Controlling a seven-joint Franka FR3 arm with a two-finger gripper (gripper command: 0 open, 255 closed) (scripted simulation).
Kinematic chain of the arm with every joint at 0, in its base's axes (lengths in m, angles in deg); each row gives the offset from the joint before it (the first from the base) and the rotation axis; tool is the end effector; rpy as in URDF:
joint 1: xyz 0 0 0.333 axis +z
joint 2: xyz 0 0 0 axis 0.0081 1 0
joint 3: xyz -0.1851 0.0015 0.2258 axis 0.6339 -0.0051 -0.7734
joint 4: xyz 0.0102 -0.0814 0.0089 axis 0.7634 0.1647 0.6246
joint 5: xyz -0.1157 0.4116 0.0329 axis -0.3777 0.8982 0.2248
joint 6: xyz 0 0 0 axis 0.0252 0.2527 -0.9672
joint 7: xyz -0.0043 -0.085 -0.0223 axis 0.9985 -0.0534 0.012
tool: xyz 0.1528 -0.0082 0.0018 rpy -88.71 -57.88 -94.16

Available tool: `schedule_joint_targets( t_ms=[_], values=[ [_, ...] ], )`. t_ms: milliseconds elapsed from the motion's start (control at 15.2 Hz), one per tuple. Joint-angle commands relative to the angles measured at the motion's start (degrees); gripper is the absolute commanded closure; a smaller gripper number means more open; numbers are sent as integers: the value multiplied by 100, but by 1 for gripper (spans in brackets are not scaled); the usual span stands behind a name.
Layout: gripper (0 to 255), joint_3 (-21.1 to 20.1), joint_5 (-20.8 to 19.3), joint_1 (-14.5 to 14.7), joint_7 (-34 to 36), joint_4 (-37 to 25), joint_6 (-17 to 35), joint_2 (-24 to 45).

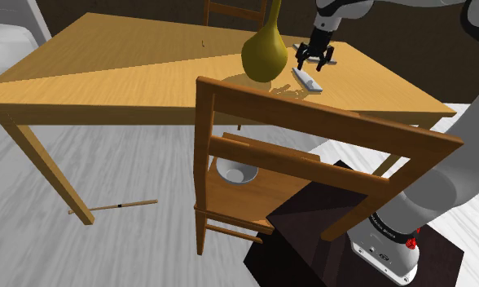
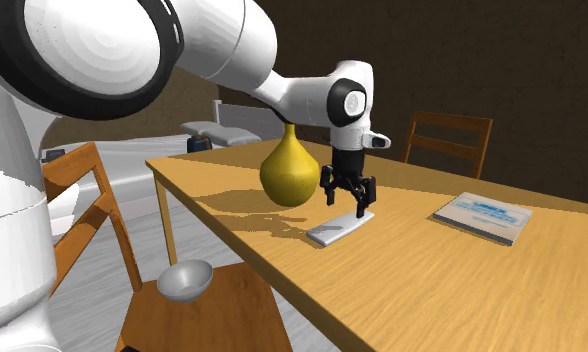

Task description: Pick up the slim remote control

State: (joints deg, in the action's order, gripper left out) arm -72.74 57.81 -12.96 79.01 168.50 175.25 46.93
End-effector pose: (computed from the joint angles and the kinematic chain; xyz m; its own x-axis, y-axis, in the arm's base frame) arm 0.5893 -0.2212 0.3861 0.8873 -0.4612 -0.0078 -0.4611 -0.8873 0.0064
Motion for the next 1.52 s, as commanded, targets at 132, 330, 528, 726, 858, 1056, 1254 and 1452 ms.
schedule_joint_targets(
  t_ms=[132, 330, 528, 726, 858, 1056, 1254, 1452],
  values=[
    [0, 8, 9, -10, 14, 154, 267, 115],
    [0, 6, 19, -11, 8, 309, 483, 177],
    [255, 4, 20, -8, 12, 344, 528, 188],
    [255, 3, 20, -8, 13, 344, 529, 187],
    [255, 4, 20, -9, 13, 344, 527, 186],
    [255, 4, 20, -8, 13, 342, 526, 187],
    [255, 7, 14, -10, 11, 239, 381, 145],
    [255, 8, 5, -9, 16, 76, 164, 90]
  ],
)
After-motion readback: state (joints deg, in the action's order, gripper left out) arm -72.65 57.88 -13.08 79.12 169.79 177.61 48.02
